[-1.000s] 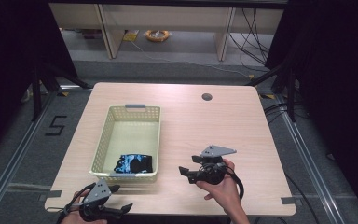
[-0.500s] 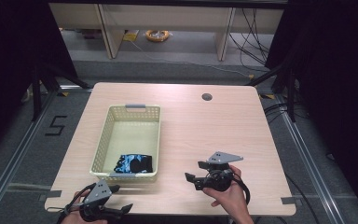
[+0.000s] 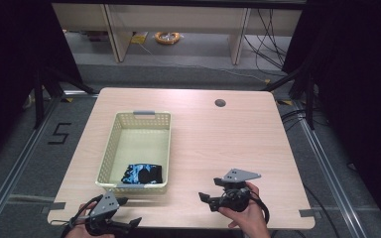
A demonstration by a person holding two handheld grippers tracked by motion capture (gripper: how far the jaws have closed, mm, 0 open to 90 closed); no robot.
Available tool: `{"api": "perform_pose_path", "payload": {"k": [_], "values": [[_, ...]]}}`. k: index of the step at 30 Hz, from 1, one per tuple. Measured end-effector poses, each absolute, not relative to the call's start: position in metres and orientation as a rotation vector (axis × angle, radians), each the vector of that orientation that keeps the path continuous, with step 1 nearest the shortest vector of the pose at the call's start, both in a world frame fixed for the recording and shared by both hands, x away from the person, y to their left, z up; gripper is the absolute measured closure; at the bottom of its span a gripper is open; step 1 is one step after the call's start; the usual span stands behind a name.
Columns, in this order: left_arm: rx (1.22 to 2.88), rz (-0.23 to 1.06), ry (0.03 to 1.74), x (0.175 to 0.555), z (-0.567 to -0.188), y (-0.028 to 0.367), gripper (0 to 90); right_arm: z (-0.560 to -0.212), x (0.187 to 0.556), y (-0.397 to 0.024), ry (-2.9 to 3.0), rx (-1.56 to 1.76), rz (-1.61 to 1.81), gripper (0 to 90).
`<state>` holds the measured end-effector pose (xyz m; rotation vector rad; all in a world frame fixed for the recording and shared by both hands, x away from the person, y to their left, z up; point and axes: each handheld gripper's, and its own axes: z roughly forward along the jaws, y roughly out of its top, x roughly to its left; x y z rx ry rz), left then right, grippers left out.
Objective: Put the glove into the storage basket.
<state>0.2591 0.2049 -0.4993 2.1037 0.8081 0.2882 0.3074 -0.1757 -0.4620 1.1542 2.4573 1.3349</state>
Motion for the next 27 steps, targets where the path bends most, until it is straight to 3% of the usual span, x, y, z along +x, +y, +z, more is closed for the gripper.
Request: {"api": "perform_pose_path", "payload": {"k": [27], "values": [[2.15, 0.289, 0.792, 0.258, -0.502, 0.204, 18.9, -0.489, 0.276, -0.196, 2.472, 1.149, 1.221, 19.0]]}}
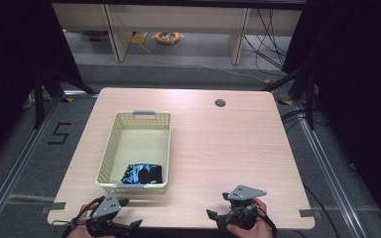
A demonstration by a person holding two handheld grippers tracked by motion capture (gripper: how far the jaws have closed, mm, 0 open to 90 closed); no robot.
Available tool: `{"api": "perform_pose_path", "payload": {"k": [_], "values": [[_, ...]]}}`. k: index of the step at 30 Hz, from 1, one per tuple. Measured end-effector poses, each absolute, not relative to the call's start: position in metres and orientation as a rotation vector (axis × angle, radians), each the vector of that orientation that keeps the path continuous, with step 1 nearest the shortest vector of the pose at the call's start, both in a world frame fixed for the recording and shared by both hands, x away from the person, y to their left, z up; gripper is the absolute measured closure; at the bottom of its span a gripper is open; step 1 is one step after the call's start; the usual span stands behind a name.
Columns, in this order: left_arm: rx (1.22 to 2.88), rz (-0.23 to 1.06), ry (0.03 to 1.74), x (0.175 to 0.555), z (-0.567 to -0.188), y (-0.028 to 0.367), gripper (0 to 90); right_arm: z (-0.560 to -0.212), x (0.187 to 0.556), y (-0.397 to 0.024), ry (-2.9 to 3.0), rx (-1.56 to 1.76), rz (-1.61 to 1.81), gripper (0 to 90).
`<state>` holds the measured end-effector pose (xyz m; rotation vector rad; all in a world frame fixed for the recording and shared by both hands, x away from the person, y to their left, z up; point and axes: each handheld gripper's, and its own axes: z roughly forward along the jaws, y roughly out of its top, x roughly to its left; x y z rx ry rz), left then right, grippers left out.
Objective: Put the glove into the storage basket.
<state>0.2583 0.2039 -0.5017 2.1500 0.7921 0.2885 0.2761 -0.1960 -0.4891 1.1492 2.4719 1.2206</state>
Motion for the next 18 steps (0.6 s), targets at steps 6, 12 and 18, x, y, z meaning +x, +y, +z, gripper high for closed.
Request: {"api": "perform_pose_path", "payload": {"k": [6, 12, 18], "values": [[2.135, 0.29, 0.789, 0.2586, -0.5027, 0.2036, 19.0, -0.4923, 0.2726, -0.2009, 2.491, 1.147, 1.196, 18.9], [2.12, 0.267, 0.822, 0.2573, -0.5039, 0.2019, 19.0, -0.4937, 0.2727, -0.2026, 2.521, 1.127, 1.186, 18.7], [2.148, 0.294, 0.785, 0.2592, -0.5025, 0.2041, 19.0, -0.4949, 0.272, -0.2017, 2.497, 1.124, 1.167, 18.7]]}}
